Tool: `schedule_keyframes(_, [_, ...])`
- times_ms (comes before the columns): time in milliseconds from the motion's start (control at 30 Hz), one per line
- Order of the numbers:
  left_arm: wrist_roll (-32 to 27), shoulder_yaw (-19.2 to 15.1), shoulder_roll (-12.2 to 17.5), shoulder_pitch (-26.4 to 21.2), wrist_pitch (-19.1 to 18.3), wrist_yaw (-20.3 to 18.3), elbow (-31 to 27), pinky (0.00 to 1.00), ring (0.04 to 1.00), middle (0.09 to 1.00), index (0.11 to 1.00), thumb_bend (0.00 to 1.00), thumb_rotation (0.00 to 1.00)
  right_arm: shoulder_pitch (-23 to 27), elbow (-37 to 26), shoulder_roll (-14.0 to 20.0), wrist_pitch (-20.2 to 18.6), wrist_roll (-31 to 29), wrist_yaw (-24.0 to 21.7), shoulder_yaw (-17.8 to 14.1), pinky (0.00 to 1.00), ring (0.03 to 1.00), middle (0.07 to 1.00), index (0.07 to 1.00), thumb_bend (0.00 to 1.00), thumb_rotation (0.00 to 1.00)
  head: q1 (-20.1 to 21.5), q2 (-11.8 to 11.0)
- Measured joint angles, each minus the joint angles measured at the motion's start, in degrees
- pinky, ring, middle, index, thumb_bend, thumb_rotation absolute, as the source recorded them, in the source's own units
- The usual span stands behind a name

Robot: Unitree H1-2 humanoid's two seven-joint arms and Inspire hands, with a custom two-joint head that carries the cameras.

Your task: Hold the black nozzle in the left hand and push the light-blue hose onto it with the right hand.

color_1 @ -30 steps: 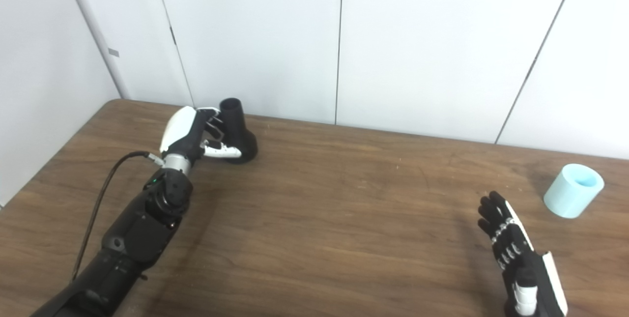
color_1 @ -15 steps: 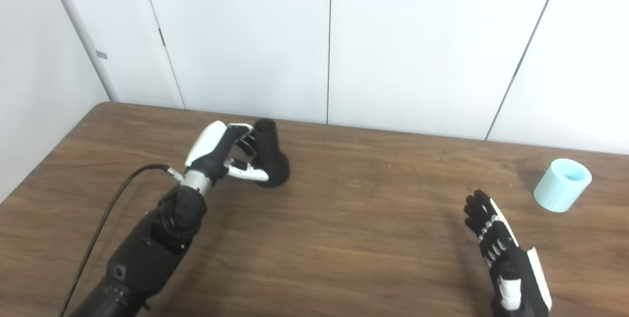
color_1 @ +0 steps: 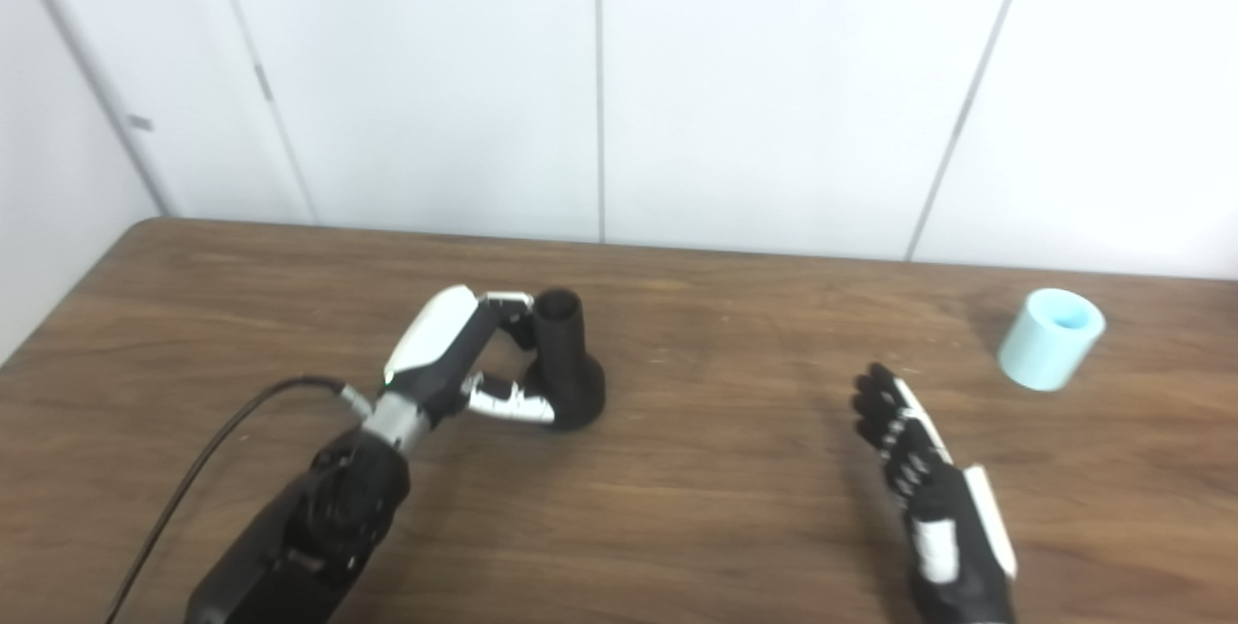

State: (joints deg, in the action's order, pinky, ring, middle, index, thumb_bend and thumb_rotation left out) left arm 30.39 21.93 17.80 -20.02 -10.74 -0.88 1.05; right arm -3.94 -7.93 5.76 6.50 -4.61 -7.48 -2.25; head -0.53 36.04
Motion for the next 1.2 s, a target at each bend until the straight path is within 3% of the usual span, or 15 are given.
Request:
schedule_keyframes(133, [0.2, 0.7, -0.1, 0.6, 0.3, -0.6, -1.2, 0.8, 0.609, 0.521, 0.46, 0.52, 0.0, 0.0, -0.4, -1.0, -0.6, 0.9, 0.3, 1.0, 0.93, 0.934, 0.931, 0.939, 0.81, 1.0, 0.6, 0.2])
schedule_keyframes(400, [1.2, 2.7, -0.1, 3.6, 2.8, -2.3, -5.3, 0.79, 0.609, 0.515, 0.463, 0.52, 0.0, -0.5, -1.6, -2.8, -3.6, 3.2, 1.4, 2.7, 0.95, 0.953, 0.938, 0.951, 0.75, 1.0, 6.1, 1.9])
schedule_keyframes(800, [1.0, 2.7, 0.7, 5.3, 6.8, -4.6, -6.8, 0.81, 0.58, 0.485, 0.486, 0.53, 0.0, 0.2, -3.2, -4.9, -6.7, 5.7, 3.3, 4.7, 0.96, 0.961, 0.943, 0.956, 0.78, 1.0, 12.7, 4.2])
schedule_keyframes(1000, [0.7, 2.4, 0.8, 5.8, 7.7, -5.5, -7.3, 0.81, 0.573, 0.476, 0.491, 0.53, 0.0, 0.7, -3.6, -6.3, -9.2, 6.4, 4.6, 4.9, 0.97, 0.962, 0.936, 0.949, 0.85, 1.0, 13.6, 4.2])
schedule_keyframes(1200, [0.6, 2.4, 0.9, 6.5, 9.1, -5.8, -7.6, 0.81, 0.589, 0.499, 0.477, 0.52, 0.0, 0.6, -5.3, -6.7, -11.4, 6.5, 5.2, 4.9, 0.96, 0.959, 0.936, 0.948, 0.85, 1.0, 13.6, 4.1])
